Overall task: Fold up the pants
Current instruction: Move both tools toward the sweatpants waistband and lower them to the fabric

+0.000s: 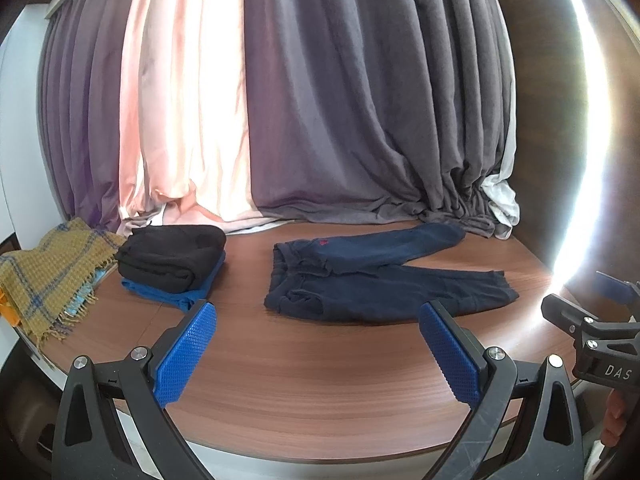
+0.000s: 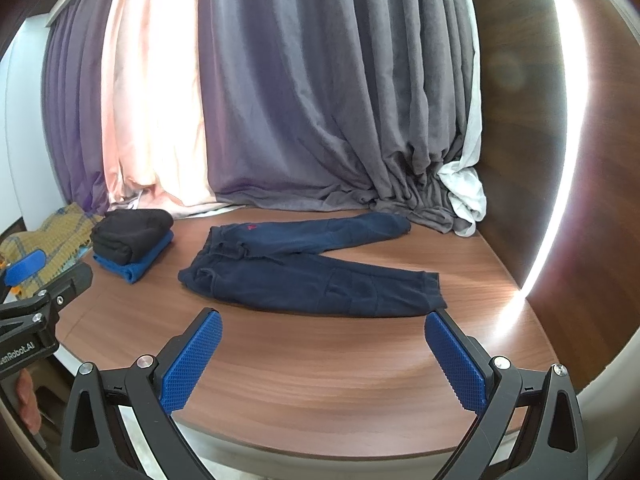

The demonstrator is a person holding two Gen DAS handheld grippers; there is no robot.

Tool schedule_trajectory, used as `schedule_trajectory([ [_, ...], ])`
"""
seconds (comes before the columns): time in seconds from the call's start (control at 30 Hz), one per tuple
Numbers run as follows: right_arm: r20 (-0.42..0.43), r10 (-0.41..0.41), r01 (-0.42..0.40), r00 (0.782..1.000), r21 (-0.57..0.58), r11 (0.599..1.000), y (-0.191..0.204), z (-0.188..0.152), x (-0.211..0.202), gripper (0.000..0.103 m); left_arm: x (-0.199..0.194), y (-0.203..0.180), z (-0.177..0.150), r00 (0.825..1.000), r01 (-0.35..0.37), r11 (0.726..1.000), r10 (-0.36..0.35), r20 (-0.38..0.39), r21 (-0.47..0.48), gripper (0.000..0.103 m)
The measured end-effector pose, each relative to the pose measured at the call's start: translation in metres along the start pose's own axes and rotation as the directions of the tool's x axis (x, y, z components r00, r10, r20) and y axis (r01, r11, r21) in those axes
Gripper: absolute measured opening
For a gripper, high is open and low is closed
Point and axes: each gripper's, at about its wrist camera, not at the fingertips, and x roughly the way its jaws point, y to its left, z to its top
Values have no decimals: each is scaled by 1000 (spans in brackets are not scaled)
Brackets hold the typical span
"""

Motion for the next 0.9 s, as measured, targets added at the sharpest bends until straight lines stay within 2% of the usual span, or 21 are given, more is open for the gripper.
schedule_trajectory([
  [0.27,-36,-5,5,999,-2,1000,29,8,33,103,38,31,6,999,6,1000,-6,-38,0,103],
  [0.4,-55,-24,25,998,3,1000,47,14,53,103,66,52,10,998,30,999,-30,-62,9,103],
  [0.67,-110,-94,99,989,38,994,83,24,98,103,124,88,17,989,99,994,-94,-113,41,103],
  [0.9,-156,-157,169,975,67,983,100,20,127,103,170,97,13,977,133,989,-120,-179,66,103],
])
